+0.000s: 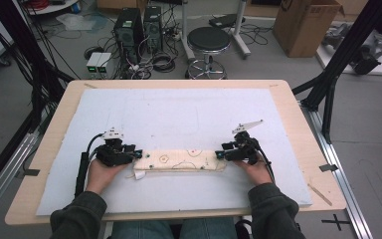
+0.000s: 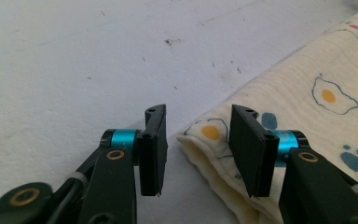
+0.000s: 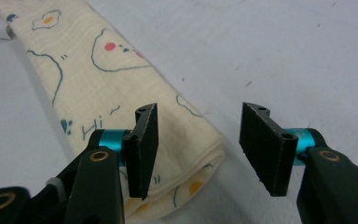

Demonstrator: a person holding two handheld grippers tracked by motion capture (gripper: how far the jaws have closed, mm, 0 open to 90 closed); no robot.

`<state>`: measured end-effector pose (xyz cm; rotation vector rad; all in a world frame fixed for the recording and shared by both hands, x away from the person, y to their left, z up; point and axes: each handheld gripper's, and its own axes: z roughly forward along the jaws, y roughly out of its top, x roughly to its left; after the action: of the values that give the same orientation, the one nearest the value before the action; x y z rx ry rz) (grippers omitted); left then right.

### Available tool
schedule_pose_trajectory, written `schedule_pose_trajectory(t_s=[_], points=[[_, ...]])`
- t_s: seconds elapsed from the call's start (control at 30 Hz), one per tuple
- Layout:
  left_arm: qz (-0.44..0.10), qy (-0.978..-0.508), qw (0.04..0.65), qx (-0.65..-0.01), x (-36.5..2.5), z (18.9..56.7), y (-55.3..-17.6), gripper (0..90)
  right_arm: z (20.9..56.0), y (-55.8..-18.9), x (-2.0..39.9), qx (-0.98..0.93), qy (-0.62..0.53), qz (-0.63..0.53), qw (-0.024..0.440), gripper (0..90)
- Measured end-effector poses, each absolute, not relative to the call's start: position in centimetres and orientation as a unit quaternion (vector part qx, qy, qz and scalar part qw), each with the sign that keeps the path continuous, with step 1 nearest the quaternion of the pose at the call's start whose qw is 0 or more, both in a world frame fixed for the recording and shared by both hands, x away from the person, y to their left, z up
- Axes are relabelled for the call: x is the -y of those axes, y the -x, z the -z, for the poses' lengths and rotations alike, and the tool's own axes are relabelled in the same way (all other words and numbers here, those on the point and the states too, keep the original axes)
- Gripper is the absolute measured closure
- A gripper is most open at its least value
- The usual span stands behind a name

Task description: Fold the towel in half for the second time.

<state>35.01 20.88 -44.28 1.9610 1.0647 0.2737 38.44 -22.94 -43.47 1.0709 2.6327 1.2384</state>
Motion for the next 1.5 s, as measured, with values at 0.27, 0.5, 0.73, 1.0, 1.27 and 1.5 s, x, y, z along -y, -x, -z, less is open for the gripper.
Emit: schedule_pose_trajectory(t_s=[0.27, 0.5, 0.73, 1.0, 1.27, 1.5], points=[[-0.102, -0.797, 0.424, -0.417, -20.6, 44.4, -34.9, 68.7, 43.9, -38.6, 23.3, -0.847, -0.356, -0.395, -0.005, 58.7], [-0.105, -0.802, 0.425, -0.407, -20.3, 44.3, -34.6, 78.9, 44.0, -38.4, 23.0, -0.854, -0.342, -0.392, -0.013, 74.7], [-0.117, -0.806, 0.422, -0.399, -20.3, 44.0, -34.4, 81.6, 43.8, -38.2, 23.0, -0.856, -0.333, -0.395, -0.011, 78.0], [-0.132, -0.796, 0.434, -0.401, -20.3, 43.6, -34.1, 81.8, 43.2, -37.8, 22.9, -0.857, -0.325, -0.4, 0.001, 78.7], [-0.139, -0.791, 0.441, -0.401, -20.3, 43.1, -33.9, 82.0, 42.9, -37.6, 22.8, -0.859, -0.317, -0.401, 0.007, 79.0], [-0.14, -0.79, 0.441, -0.401, -20.2, 42.4, -34.3, 82.2, 42.1, -37.8, 22.9, -0.863, -0.309, -0.399, 0.013, 79.2]])
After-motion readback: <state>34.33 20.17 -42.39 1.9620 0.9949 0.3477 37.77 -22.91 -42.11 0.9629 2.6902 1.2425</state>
